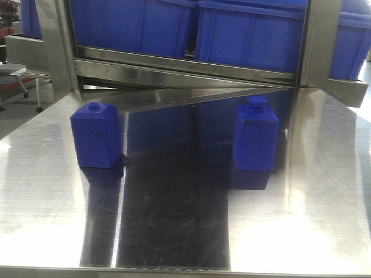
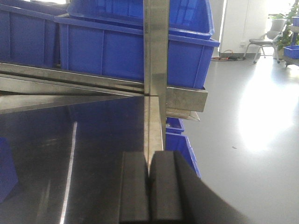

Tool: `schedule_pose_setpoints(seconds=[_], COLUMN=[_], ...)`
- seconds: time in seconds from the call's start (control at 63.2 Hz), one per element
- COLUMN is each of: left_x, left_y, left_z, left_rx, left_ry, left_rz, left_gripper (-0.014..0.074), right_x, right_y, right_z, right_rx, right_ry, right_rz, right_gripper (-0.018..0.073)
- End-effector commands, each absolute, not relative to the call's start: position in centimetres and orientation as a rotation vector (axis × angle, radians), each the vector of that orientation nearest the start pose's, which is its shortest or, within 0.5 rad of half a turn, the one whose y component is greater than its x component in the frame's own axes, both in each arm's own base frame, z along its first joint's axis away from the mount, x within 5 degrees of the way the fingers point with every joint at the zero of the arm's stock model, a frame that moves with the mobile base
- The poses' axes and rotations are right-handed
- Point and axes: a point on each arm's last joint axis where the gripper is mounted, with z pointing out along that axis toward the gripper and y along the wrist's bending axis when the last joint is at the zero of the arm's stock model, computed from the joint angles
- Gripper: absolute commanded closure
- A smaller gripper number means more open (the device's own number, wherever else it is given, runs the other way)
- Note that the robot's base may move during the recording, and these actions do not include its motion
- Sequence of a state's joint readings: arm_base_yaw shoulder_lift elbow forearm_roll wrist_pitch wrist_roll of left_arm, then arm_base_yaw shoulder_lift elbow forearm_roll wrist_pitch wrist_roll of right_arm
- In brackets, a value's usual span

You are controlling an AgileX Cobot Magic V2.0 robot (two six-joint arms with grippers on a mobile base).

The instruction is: Pick and sort blue part to right shelf

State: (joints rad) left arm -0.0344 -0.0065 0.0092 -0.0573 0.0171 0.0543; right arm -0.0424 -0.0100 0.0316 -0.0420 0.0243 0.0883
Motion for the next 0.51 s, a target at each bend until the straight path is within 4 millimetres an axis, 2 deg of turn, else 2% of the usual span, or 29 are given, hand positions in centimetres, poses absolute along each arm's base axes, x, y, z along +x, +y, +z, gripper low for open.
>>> schedule_pose_setpoints(seconds=[0.0, 0.49], left_x=[5.45, 5.45], left_y=[-0.14, -0.14], left_z=[21.08, 21.08], left_rx=[0.005, 0.005], left_ry=[1.416, 1.416], left_rz=[-0.043, -0.043], left_gripper=[0.0473, 0.0473], right_x=[5.27, 5.21], right_y=[-0.20, -0.18], right_z=[21.84, 22.16], right_rx=[0.060, 0.057], right_ry=[1.386, 1.351], right_rz=[0.006, 0.007], right_gripper=[0.0511, 0.0511])
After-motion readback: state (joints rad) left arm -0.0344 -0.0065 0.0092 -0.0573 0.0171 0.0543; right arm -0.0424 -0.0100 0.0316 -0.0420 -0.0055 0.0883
